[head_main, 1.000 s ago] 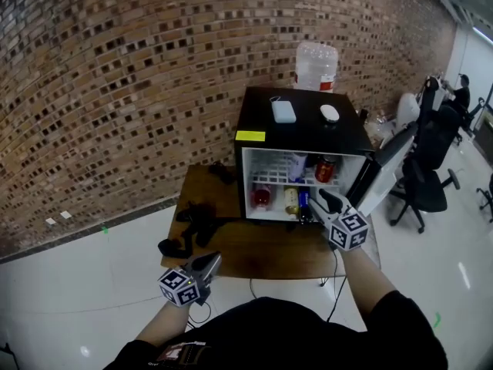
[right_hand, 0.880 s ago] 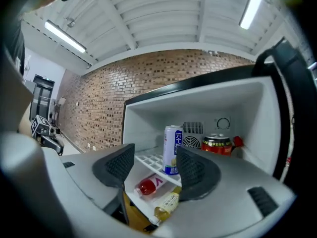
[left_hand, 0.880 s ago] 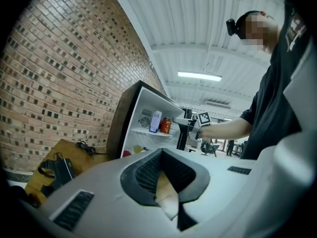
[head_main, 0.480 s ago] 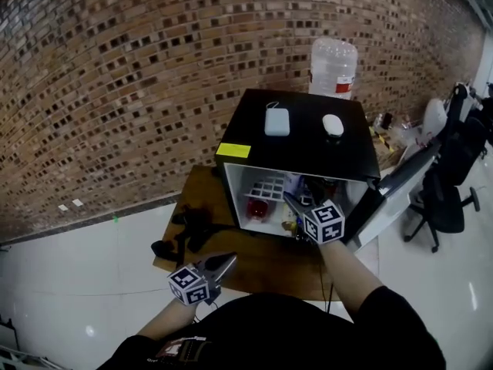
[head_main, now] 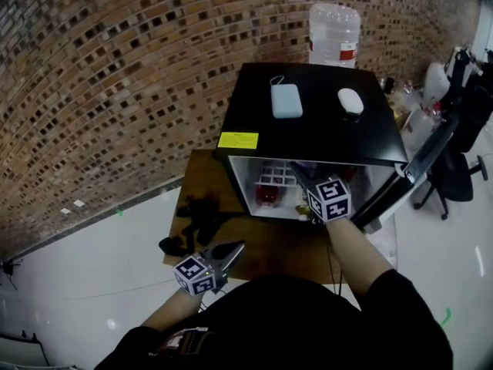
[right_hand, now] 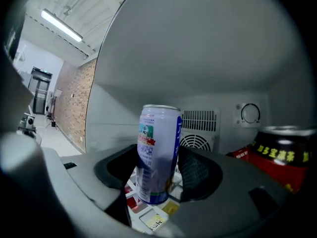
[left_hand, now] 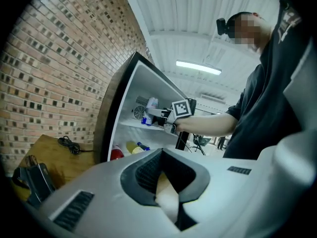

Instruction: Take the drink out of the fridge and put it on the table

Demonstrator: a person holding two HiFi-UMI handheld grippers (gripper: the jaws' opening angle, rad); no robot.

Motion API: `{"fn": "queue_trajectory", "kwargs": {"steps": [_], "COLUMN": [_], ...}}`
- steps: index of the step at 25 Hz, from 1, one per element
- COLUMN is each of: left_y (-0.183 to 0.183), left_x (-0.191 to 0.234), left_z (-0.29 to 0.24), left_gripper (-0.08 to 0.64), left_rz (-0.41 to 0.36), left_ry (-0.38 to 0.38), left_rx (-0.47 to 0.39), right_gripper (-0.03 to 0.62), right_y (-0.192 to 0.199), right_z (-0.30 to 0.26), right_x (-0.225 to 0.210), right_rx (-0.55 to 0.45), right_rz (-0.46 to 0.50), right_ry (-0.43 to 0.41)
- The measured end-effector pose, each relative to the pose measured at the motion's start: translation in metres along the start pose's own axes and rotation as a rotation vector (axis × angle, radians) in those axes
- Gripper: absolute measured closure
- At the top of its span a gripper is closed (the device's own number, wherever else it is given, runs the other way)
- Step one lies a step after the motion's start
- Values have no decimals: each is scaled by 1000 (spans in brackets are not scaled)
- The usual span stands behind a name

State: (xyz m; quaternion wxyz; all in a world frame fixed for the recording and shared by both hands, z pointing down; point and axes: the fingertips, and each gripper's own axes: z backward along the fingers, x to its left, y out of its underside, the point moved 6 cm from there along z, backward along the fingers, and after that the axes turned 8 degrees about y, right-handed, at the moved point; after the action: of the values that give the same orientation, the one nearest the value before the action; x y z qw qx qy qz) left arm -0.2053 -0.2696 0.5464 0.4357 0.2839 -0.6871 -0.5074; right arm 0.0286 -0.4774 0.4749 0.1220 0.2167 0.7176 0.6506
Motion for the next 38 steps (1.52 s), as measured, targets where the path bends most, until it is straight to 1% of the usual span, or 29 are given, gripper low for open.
{"fn": "queue_trajectory", "kwargs": {"steps": [3, 5, 7, 10, 13, 15, 17, 20, 23, 27, 32, 36, 38], "left_y": [7, 16, 21, 25, 34, 40, 46, 62, 79, 95, 105, 107, 106], "left_x": [11, 13, 12, 12, 5, 0, -5, -15, -26, -35, -40, -45, -47], "left_z": [0, 1, -2, -13, -22, -26, -30, -32, -35, -35, -33, -30, -29], "left_gripper": [561, 561, 561, 561, 561, 561, 561, 561, 561, 561, 561, 561, 561], "left_rz": [23, 48, 55, 51, 67, 73, 81, 102, 126, 151, 158, 155, 156], "left_ry": [20, 31, 43, 55, 70, 78, 80, 86, 98, 100, 97, 102, 102], "left_rx": [22, 42, 50, 56, 70, 77, 87, 112, 154, 174, 192, 207, 208], "right_gripper": [341, 341, 341, 341, 341, 341, 341, 341, 341, 341, 339, 341, 337], "right_y": [-1, 1, 0, -1, 25, 55, 89, 136, 170, 202, 228, 255, 267], "right_z": [-6, 3, 21, 61, 106, 129, 145, 164, 175, 178, 177, 187, 197], "right_x": [0, 9, 22, 43, 67, 79, 90, 109, 123, 132, 139, 147, 145], "right_rx": [1, -2, -22, -58, -23, 31, 87, 163, 214, 227, 211, 252, 265], "right_rz": [2, 24, 38, 34, 11, -7, -10, 30, 60, 43, 29, 98, 94], "right_ry": [-18, -51, -117, -250, -372, -419, -444, -483, -522, -541, -536, -557, -550]}}
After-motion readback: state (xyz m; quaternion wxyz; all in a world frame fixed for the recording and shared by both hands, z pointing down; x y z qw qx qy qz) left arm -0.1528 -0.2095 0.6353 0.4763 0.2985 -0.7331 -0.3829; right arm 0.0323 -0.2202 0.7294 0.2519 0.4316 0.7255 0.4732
